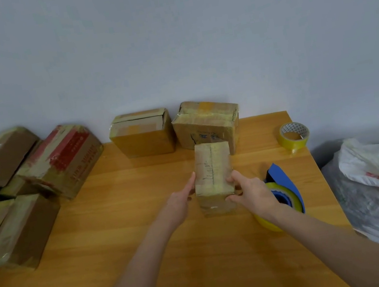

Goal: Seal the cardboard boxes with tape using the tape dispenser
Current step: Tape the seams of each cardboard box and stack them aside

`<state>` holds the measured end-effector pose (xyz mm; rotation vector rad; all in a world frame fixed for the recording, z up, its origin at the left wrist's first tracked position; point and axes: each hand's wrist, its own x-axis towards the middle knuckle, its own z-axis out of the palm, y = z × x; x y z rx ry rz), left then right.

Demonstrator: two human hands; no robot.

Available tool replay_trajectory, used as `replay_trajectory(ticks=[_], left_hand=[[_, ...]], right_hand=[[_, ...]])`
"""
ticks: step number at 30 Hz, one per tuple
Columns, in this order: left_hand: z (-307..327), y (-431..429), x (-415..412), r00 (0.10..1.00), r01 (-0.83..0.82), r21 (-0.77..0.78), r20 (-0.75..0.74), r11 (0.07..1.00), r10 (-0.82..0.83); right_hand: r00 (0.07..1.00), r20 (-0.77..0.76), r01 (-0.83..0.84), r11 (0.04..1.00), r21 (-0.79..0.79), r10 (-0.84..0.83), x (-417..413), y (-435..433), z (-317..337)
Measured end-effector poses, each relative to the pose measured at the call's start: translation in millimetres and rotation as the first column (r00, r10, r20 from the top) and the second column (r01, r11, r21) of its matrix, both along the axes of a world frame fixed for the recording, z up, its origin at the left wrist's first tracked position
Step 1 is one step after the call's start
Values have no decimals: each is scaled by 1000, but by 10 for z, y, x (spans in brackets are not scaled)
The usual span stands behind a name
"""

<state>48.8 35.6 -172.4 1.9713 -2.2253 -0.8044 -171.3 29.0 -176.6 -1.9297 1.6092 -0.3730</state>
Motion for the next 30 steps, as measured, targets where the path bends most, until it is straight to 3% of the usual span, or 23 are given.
replay_trajectory(ticks=[2,5,7,9,12,14,17,19,21,22,24,25,27,28,30], left_hand=[[69,-5,-17,994,-4,-115,104,993,16],[178,-46,-242,992,-82,-349,59,934,109],[218,-93,-410,982,-61,-303,154,951,112],[234,-128,-471,963,-16,-204,261,979,70],[266,-174,-360,917,155,-110,385,982,-102],[303,-206,-251,889,313,-84,377,946,-261],[354,-199,-134,866,450,-178,327,875,-379],[314,-149,-88,941,303,-341,255,890,-223],[251,-56,-144,994,-28,-424,86,905,71],[229,-3,-201,974,-221,-382,-40,897,223],[212,86,-351,853,-476,-119,-305,871,424],[197,115,-421,775,-502,20,-433,865,460],[190,160,-519,672,-459,156,-583,875,457],[189,155,-544,663,-434,177,-601,883,446],[176,81,-583,727,-390,148,-556,909,403]], right_hand=[[999,-9,40,999,12,-40,53,50,0],[996,90,-16,996,85,8,171,103,2],[976,162,-169,979,118,149,232,159,6],[967,158,-214,974,80,200,214,212,32],[991,128,-42,997,-69,50,63,120,144],[995,89,68,980,-187,-52,-51,-9,236],[987,6,158,978,-133,-159,-150,-187,343],[992,-57,116,993,18,-115,-137,-228,335],[995,-65,86,988,132,-78,-104,-201,246],[993,-67,104,986,132,-96,-90,-175,196],[984,-92,159,986,55,-153,-75,-143,131],[979,-122,168,986,18,-164,-74,-142,122],[971,-162,176,984,-3,-174,-57,-116,138],[969,-163,189,982,3,-186,-53,-95,145],[972,-123,207,978,28,-202,-69,-35,152]])
